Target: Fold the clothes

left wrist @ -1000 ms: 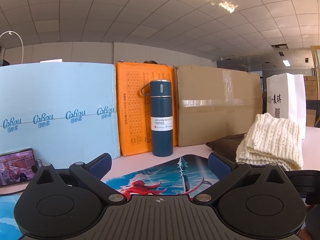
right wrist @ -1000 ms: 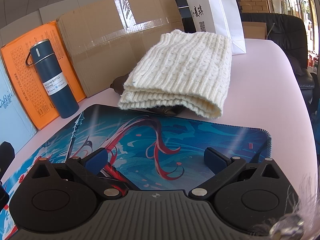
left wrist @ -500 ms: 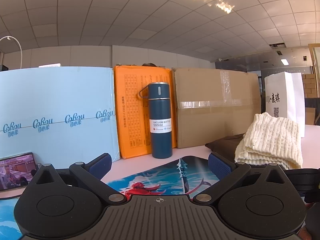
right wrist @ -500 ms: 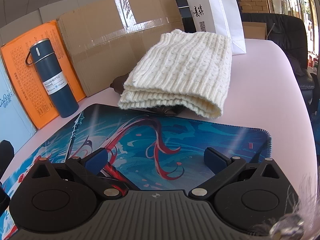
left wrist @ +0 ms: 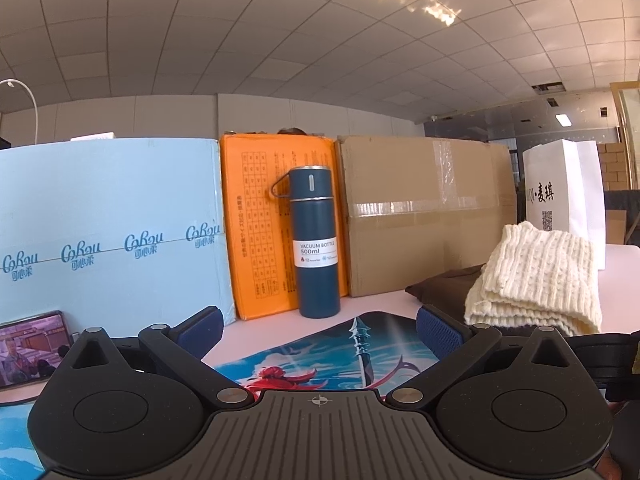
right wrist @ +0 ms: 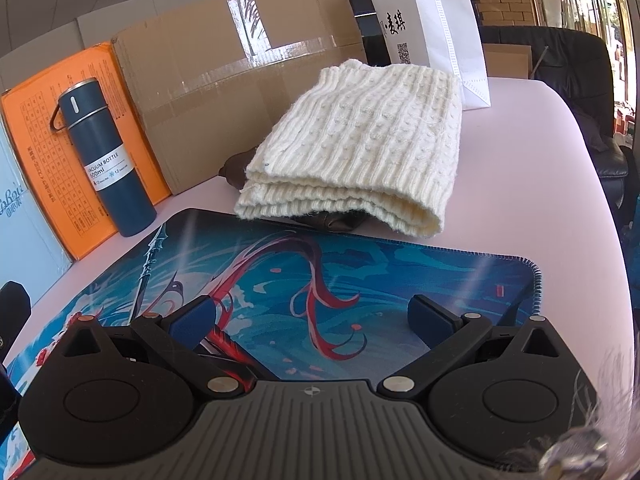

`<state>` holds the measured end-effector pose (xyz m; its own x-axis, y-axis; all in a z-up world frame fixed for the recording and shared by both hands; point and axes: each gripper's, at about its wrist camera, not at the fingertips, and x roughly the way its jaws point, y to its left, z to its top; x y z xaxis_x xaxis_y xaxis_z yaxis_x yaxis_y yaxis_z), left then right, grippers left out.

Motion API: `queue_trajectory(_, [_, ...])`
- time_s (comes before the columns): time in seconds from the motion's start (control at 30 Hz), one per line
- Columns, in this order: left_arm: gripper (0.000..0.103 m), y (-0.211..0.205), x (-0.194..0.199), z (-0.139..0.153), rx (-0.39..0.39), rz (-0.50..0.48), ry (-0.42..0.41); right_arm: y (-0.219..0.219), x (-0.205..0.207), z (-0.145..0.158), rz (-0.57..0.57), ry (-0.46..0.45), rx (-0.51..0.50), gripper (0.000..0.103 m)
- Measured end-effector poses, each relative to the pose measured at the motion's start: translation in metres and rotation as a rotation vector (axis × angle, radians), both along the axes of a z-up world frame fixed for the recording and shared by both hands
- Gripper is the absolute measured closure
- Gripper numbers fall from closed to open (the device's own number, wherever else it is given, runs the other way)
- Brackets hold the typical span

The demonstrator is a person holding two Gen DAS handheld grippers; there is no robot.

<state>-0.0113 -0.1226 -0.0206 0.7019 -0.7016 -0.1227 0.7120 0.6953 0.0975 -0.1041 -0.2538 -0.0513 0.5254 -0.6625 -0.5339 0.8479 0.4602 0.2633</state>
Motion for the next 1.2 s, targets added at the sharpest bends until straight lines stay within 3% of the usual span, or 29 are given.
queue_trajectory(1.2, [0.0, -0.0018, 0.0004, -0.0004, 0.011, -0.016, 0.008, -0.0004, 0.0013, -0.0005, 0.002, 0.005, 0.0, 0.0])
